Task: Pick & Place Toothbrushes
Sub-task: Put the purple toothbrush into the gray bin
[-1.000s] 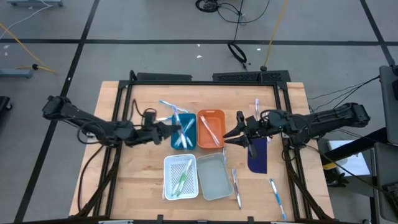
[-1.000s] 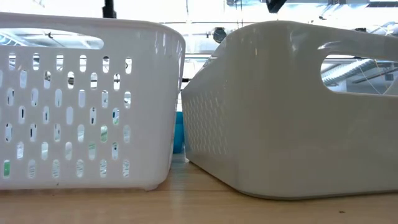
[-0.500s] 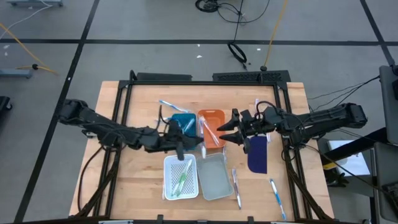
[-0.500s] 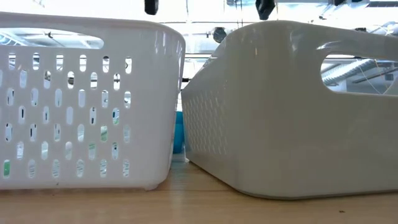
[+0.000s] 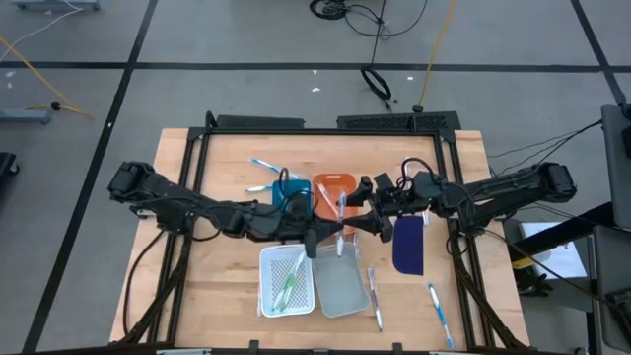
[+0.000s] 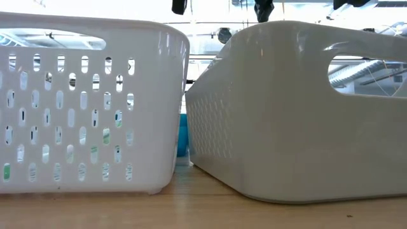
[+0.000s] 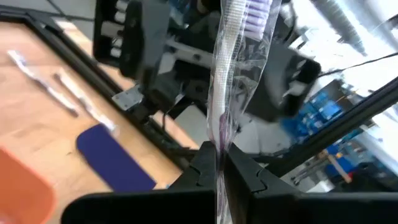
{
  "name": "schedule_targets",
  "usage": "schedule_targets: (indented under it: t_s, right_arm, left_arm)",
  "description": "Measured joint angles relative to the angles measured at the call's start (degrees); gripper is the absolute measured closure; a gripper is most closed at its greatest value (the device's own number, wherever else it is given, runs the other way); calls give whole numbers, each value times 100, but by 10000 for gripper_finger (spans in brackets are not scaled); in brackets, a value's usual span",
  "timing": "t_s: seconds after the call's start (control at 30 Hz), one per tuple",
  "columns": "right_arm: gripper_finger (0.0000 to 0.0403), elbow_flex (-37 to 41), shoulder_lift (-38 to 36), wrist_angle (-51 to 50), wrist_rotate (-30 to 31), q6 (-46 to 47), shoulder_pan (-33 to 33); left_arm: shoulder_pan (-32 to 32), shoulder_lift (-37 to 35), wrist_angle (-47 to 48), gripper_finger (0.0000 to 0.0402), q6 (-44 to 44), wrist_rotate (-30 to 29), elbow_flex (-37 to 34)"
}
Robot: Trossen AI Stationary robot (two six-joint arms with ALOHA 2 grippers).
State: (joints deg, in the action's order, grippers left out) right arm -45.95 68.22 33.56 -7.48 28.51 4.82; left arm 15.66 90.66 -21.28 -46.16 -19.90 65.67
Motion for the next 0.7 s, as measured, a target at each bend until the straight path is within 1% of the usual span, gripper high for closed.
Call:
schedule_targets:
  t_s: [0.13, 0.3, 0.4, 0.53, 0.7]
  right_arm:
    - [116, 0, 14, 7, -2, 59, 2]
    - [135, 0, 14, 125, 33, 31, 1]
    - [161, 0, 14, 184, 158, 18, 0]
    - [206, 0, 14, 177, 170, 18, -26]
    - [264, 0, 14, 176, 170, 18, -95]
  left_arm:
    - [-87, 14, 151, 401, -2, 133, 122]
    - [-155, 14, 142, 401, 1, 226, 124]
    - [-202, 12, 133, 401, -48, 345, 124]
    - [-257, 12, 131, 401, -24, 356, 124]
    - [-335, 12, 61, 401, -27, 572, 124]
